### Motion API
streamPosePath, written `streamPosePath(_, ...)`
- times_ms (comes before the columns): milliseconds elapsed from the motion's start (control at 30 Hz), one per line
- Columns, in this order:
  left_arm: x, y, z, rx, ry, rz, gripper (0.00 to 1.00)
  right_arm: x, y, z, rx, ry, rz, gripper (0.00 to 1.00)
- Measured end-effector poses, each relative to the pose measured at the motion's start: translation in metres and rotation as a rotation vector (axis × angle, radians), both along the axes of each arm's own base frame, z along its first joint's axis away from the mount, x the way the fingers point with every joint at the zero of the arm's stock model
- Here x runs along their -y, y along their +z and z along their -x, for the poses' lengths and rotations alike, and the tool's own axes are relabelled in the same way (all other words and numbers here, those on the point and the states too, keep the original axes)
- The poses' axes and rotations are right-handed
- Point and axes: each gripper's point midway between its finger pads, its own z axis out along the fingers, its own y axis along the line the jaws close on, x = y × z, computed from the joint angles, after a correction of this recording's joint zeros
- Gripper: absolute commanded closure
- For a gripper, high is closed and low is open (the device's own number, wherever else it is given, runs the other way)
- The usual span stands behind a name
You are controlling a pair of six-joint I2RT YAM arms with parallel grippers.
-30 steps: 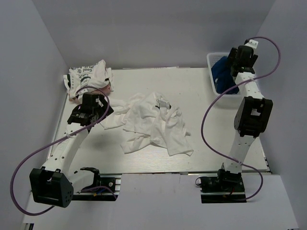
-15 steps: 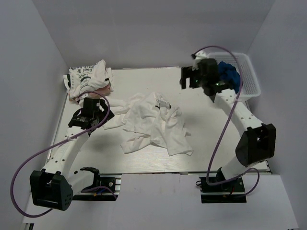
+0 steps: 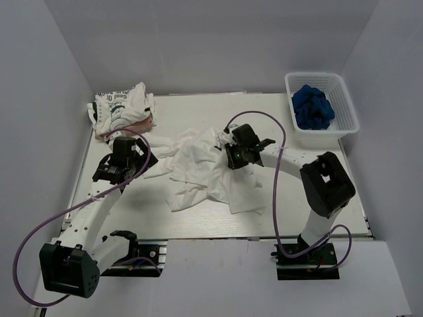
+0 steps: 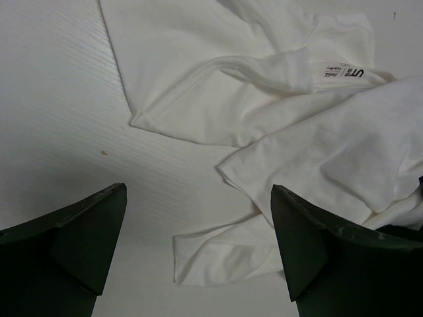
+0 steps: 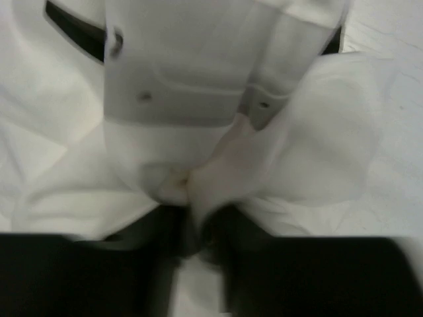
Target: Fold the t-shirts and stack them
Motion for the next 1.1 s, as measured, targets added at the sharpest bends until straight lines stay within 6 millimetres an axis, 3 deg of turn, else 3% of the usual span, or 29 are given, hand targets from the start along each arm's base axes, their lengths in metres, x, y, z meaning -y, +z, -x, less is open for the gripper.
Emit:
streamPosePath(33,0.0,0.0,0.001,0.002,-0.001,0.001,0.0,0.0,-0.002,-0.001,-0.001,-0.003,0.007,0.97)
streamPosePath(67,0.0,0.001,0.001,0.005,-0.002,0.003,0.0,0.001,-0.002,-0.003,0.003,-0.023,0.013,1.0)
streamPosePath(167,0.001,0.003,0.001,0.011,-0.003,0.005,0.0,0.007,0.009,-0.011,0.044,-0.077,0.029,1.0)
streamPosePath(233,0.001,0.003,0.001,0.011,-0.003,0.006,0.0,0.01,0.044,-0.017,0.124,-0.108,0.002,1.0)
streamPosePath(300,0.001,0.003,0.0,0.013,-0.004,0.006,0.0,0.014,0.088,-0.027,0.221,-0.145,-0.033,1.0)
streamPosePath(433,0.002,-0.001,0.0,0.013,-0.008,0.011,0.0,0.025,0.212,-0.054,0.473,-0.252,-0.15,1.0)
streamPosePath(533,0.003,-0.004,-0.001,0.004,-0.009,0.011,0.0,0.043,0.301,-0.075,0.65,-0.35,-0.225,1.0)
streamPosePath(633,0.003,-0.007,-0.002,-0.008,-0.009,0.009,0.0,0.085,0.375,-0.095,0.817,-0.499,-0.248,1.0)
streamPosePath(767,0.001,-0.013,-0.003,-0.027,-0.002,-0.001,0.0,0.15,0.445,-0.117,1.003,-0.69,-0.224,1.0)
streamPosePath(833,-0.001,-0.015,-0.004,-0.038,0.006,-0.012,0.0,0.181,0.475,-0.128,1.097,-0.767,-0.19,1.0)
streamPosePath(933,-0.003,-0.017,-0.008,-0.055,0.016,-0.026,0.0,0.215,0.504,-0.145,1.212,-0.825,-0.135,1.0)
streamPosePath(1033,-0.006,-0.019,-0.013,-0.071,0.03,-0.045,0.0,0.239,0.515,-0.168,1.277,-0.842,-0.08,1.0)
streamPosePath(1100,-0.006,-0.02,-0.016,-0.083,0.036,-0.052,0.0,0.254,0.511,-0.189,1.293,-0.847,-0.04,1.0)
